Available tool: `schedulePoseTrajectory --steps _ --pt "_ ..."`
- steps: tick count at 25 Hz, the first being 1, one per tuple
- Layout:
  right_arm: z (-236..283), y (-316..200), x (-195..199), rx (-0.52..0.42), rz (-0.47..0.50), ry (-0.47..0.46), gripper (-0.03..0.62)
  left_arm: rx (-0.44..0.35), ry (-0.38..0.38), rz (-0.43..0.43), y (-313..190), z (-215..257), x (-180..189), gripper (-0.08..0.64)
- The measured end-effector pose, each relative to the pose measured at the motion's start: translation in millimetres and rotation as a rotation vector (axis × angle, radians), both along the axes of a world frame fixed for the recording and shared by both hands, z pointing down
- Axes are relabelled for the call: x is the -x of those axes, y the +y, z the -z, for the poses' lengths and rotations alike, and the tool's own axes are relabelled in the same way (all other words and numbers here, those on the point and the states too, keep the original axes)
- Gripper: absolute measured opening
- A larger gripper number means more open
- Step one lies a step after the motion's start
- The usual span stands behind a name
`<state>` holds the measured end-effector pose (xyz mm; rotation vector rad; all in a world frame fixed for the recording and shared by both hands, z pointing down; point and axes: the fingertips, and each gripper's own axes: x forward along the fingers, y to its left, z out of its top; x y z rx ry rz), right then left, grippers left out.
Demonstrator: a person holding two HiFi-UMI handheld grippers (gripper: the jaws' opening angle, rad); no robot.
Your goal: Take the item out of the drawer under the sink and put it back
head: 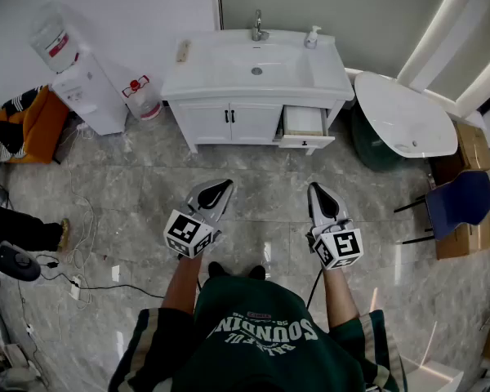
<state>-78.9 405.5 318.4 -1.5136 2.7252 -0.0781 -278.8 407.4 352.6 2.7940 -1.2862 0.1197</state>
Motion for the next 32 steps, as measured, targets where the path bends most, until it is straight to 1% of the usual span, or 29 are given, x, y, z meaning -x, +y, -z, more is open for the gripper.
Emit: schedulePoseTrajectory --steps 5,10,16,21,26,29,32 --pt "4 3 1 -0.01 0.007 -0.035 0.002 0.003 0.004 -0.008 2 0 0 0.044" --pt "-1 3 0 0.007 0.008 -0.039 0.002 0.013 0.001 -0.02 4 -3 -2 0.044" --pt "-5 7 -4 0.016 0.021 -0.041 0.001 0.014 0.001 -0.016 6 -5 -6 0.044" --pt "-10 7 -14 0.02 0.033 -0.046 0.0 0.027 -0.007 -0.019 8 -9 -20 0.044" --pt "-21 13 -16 0.038 0.044 -0.03 0.002 0.036 0.014 -0.022 16 -15 -26 0.044" --pt "-19 8 -17 0.034 0.045 -0.028 0.002 0.043 0.016 -0.028 10 -18 -29 0.044" --pt "-19 -5 -20 0.027 0.042 -0.026 0.001 0.043 0.023 -0.036 -8 -19 -35 0.044"
